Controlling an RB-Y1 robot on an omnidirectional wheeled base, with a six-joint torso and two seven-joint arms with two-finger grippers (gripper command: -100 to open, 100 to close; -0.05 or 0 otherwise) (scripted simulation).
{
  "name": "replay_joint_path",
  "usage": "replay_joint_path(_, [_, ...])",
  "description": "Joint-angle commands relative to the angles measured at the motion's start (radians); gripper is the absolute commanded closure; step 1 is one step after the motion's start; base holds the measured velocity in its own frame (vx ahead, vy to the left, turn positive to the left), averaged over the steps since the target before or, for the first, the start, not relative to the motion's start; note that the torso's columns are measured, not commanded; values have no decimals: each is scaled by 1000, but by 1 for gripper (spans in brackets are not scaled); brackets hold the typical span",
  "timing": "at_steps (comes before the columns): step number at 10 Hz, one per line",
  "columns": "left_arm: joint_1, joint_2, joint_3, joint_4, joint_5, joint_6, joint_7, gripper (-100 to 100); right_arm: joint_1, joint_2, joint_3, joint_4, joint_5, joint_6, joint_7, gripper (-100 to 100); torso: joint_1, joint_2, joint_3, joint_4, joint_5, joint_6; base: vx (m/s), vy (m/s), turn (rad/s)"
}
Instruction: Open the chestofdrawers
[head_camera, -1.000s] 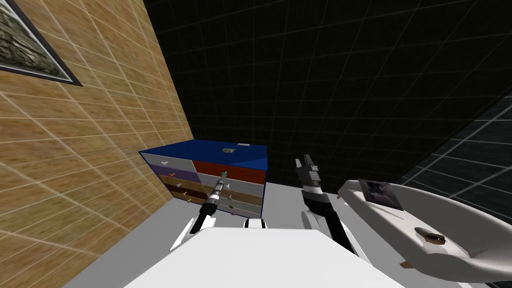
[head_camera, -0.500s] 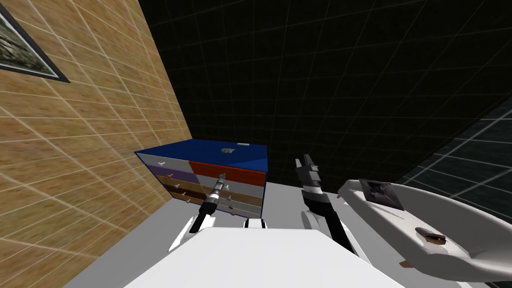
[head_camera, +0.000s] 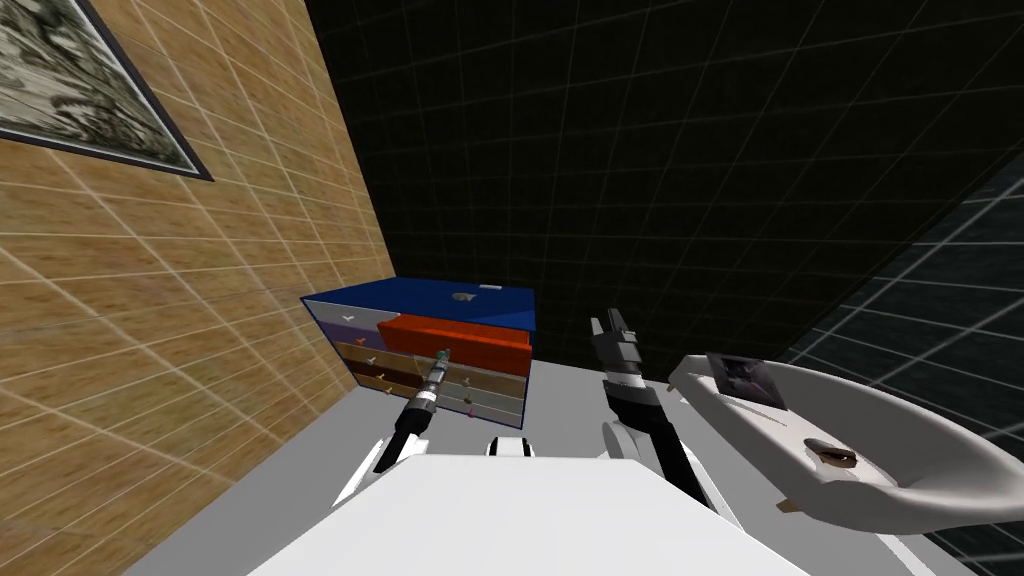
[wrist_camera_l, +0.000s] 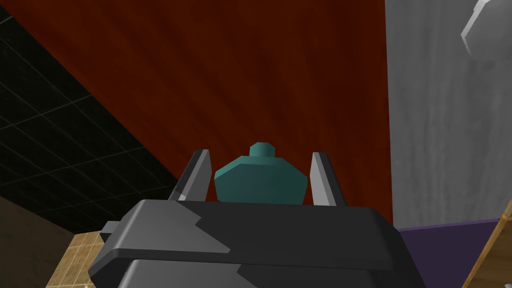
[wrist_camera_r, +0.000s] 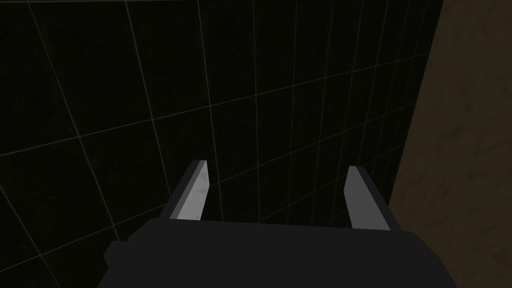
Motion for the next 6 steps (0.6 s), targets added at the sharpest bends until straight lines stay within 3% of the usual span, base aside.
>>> replay_joint_path(1, [17,5,-7,-20,0,-5,5,100,0,0,0,0,0,0,0,0,3,4,3,0,1,-1,-187,56,0])
replay_joint_path(6, [51,13,-20,-44,0,-11,12,100,0,0,0,0,0,0,0,0,1,2,1,0,1,0,-154,18,22])
